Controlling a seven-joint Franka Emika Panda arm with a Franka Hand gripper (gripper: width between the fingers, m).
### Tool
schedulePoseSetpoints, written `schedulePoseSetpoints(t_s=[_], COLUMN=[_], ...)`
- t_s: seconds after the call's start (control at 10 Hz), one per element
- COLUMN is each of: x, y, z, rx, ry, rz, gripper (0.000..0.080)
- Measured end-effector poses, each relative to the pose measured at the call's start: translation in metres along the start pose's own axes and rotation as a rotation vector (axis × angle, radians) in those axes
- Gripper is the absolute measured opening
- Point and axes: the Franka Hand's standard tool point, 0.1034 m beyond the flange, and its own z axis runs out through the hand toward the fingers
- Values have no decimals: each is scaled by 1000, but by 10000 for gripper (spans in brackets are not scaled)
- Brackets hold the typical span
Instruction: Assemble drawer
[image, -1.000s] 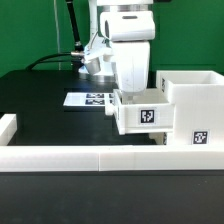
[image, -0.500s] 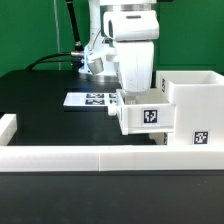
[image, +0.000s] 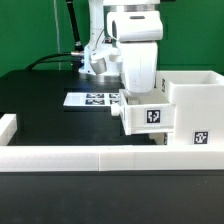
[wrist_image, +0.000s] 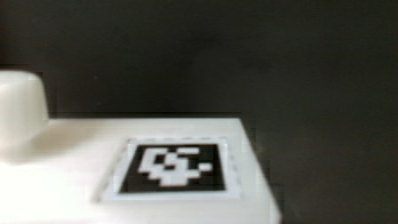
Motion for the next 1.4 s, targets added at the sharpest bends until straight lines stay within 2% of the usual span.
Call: schedulePoseSetpoints(t_s=[0.5, 0.6, 0.7, 0.8, 0.9, 1.0, 1.1, 1.3, 1.4], x=[1, 0, -1, 0, 0, 0, -1, -10, -23], y=[-1, -1, 0, 2, 4, 5, 6, 12, 12], z=[0, 0, -2, -6, -11, -17, -24, -44, -48], rx=[-7, -7, -11, -17, -23, -22, -21, -23, -23], ry=[2, 2, 1, -1, -4, -8, -14, -29, -35], rz=[38, 39, 40, 47, 49, 53, 56, 54, 48], gripper=[44, 101, 311, 311, 507, 507, 623, 641, 648])
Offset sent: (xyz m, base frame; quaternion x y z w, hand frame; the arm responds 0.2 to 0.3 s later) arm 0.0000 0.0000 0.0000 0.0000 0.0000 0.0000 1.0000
